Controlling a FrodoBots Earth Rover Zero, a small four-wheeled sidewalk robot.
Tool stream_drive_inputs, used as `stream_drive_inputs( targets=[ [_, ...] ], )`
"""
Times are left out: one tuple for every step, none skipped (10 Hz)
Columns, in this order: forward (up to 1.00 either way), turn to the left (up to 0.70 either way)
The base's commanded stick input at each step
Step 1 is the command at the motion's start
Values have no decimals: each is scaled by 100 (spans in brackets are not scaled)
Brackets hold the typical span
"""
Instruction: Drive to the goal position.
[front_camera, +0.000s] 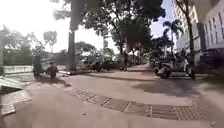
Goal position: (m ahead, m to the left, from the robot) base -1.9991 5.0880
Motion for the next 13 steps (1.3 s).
stream_drive_inputs(
  targets=[
    [70,14],
    [70,14],
    [70,14],
    [70,14],
    [70,14],
    [70,14],
    [70,14],
    [70,14],
    [70,14],
    [70,14],
    [70,14],
    [70,14],
    [70,14]
  ],
)
